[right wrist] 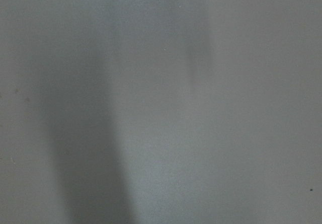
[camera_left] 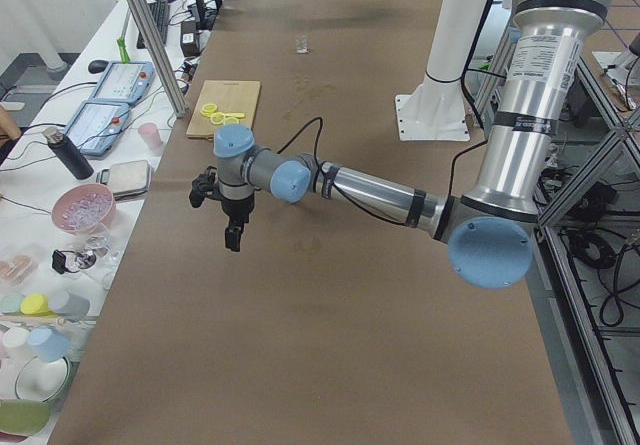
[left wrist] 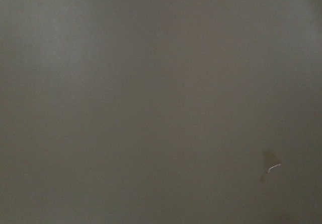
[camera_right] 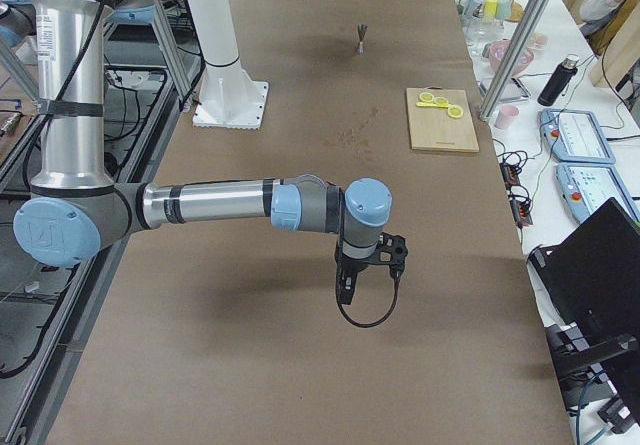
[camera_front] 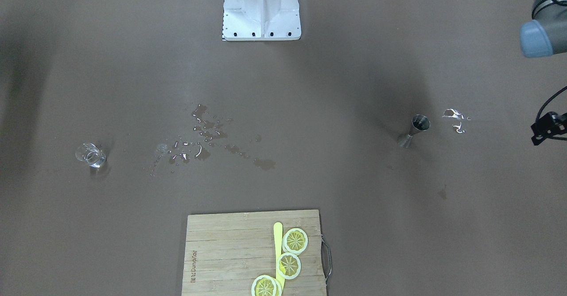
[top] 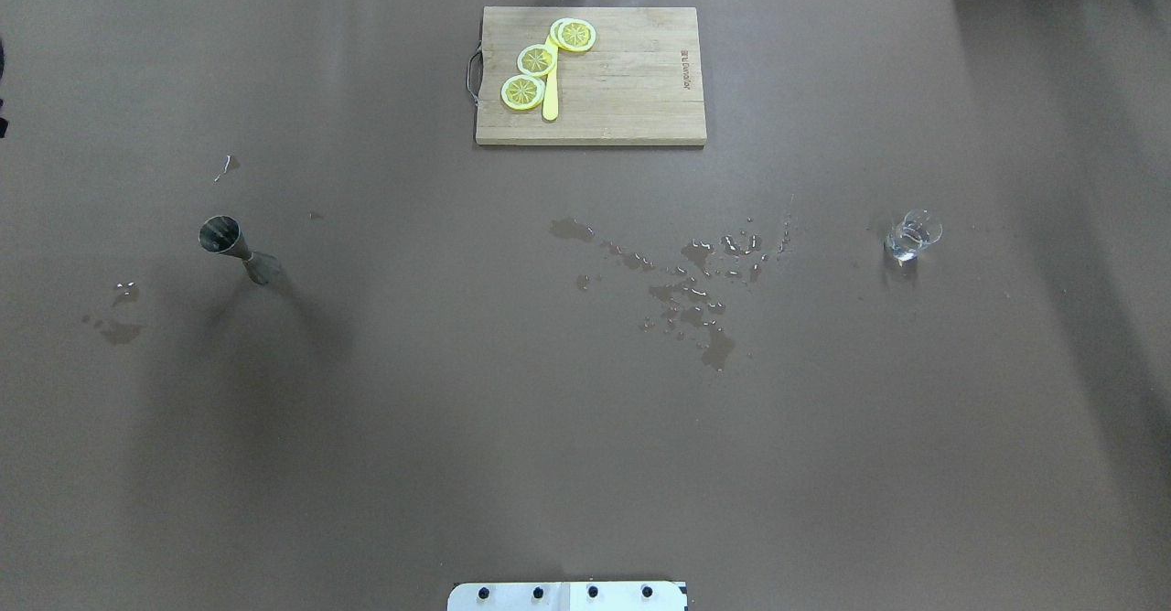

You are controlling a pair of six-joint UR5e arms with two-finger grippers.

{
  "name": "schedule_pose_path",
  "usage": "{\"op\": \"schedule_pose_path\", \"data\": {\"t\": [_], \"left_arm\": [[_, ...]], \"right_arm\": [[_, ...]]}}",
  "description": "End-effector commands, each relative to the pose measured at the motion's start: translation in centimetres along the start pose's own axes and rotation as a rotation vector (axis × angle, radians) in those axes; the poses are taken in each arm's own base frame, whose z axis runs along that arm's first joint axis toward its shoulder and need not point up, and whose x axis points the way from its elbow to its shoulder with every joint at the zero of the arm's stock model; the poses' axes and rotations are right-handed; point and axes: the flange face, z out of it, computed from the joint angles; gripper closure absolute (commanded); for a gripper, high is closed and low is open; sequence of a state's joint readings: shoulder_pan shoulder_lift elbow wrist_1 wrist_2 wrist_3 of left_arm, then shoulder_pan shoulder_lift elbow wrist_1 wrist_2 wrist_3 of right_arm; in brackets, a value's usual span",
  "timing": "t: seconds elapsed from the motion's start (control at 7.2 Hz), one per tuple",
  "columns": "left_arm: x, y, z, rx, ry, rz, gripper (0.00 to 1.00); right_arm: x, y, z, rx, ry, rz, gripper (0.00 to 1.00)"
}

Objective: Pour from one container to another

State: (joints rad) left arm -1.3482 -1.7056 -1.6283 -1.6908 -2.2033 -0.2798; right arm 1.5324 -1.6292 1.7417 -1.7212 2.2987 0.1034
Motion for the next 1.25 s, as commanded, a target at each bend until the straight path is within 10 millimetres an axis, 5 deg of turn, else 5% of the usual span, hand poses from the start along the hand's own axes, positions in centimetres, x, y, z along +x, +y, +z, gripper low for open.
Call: {"op": "schedule_pose_path", "data": {"t": [0.0, 0.28, 0.69, 1.11], "left_arm": [[-9.4, 7.9, 1.3, -0.038, 0.06, 0.028, 0.01], [-12.6, 8.9, 0.8, -0.029, 0.11, -0.038, 0.01], [-16.5, 11.3, 3.3, 0.028, 0.107, 0.011, 0.01], [-15.1, 8.4, 0.1, 0.015, 0.101, -0.09, 0.01]], "right_arm": [[-0.1, -0.1, -0.1, 0.003, -0.001, -0.003, 0.0], [-0.3, -0.1, -0.3, 0.007, 0.0, -0.006, 0.0], [-0.3, -0.1, -0.3, 0.007, 0.0, -0.006, 0.0], [-0.7, 0.0, -0.8, 0.017, 0.001, -0.017, 0.0]]}}
